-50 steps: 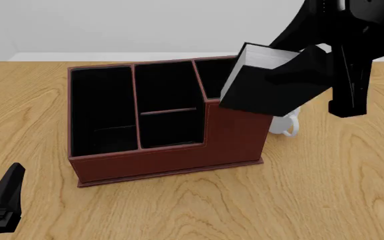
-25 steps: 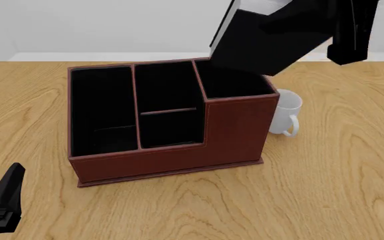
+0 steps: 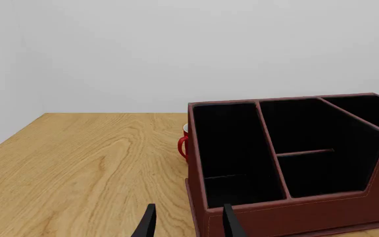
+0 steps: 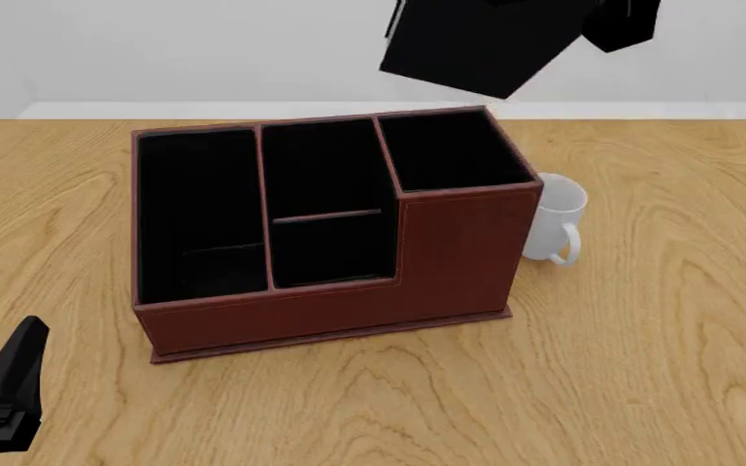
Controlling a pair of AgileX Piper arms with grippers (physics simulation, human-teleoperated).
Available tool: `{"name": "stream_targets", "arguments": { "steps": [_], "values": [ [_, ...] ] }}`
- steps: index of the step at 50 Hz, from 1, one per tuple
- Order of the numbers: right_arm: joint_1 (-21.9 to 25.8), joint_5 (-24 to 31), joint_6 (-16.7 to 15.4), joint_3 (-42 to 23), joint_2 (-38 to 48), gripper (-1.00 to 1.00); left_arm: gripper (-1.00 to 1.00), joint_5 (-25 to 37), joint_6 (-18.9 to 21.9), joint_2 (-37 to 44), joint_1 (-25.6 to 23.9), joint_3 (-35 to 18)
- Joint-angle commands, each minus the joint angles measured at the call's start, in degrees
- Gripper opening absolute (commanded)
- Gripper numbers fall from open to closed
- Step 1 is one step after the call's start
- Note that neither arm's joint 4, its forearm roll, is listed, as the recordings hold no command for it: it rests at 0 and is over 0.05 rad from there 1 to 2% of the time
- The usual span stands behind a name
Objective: Pick up the book and place it in the right compartment of the caddy.
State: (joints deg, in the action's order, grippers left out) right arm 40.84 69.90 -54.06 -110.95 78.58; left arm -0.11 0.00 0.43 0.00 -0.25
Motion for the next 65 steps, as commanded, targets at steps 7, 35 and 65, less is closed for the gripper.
{"name": "stream_targets", "arguments": {
  "steps": [7,35,65],
  "values": [
    [-1.21,-0.03,2.04,-6.90,4.38,-1.00,1.00,0.00,0.00,0.00,0.00,0.00],
    [-1.57,-6.49,5.92,-0.65,4.90,-1.00,1.00,0.00,0.00,0.00,0.00,0.00],
    [-4.43,-13.14,8.76,6.19,6.20,-1.00,1.00,0.00,0.00,0.00,0.00,0.00]
  ]
}}
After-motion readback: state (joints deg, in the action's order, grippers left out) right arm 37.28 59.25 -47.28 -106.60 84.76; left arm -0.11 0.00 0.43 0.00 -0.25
